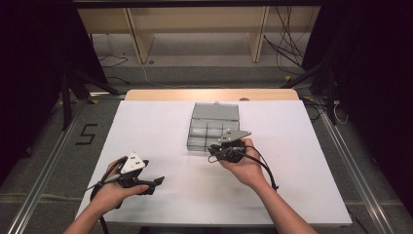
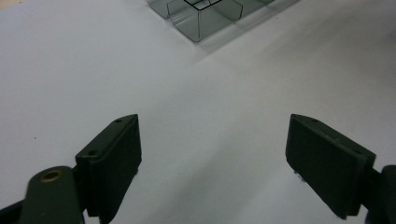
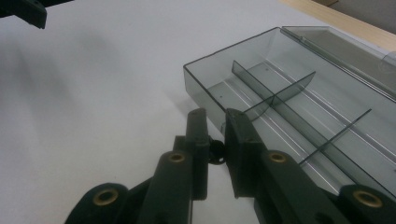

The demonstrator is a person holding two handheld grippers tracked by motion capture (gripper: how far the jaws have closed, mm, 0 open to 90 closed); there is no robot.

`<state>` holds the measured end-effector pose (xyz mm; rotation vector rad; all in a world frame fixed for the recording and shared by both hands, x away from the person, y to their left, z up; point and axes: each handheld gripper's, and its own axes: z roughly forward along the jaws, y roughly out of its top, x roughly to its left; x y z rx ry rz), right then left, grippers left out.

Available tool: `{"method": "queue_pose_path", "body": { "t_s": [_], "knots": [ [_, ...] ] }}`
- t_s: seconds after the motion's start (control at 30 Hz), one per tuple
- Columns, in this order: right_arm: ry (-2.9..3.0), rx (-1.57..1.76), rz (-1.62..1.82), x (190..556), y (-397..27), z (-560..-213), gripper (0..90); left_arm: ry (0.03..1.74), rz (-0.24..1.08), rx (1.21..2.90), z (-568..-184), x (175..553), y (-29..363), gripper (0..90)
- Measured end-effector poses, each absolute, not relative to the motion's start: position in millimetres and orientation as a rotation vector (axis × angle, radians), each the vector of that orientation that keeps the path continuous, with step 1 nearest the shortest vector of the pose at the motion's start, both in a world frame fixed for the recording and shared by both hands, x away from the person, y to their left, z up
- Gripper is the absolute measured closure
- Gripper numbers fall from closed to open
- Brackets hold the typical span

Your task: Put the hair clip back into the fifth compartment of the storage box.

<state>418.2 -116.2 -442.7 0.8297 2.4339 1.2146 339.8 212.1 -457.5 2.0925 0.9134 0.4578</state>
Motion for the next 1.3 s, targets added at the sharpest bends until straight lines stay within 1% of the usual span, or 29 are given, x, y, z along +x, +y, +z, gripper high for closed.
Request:
{"method": "queue_pose_path", "body": {
  "t_s": [1.3],
  "knots": [
    [2.405,0.893,1.175,439,-119,-439,80.7,0.914,0.455,2.092,-458,340,212,18.1]
  ]
}}
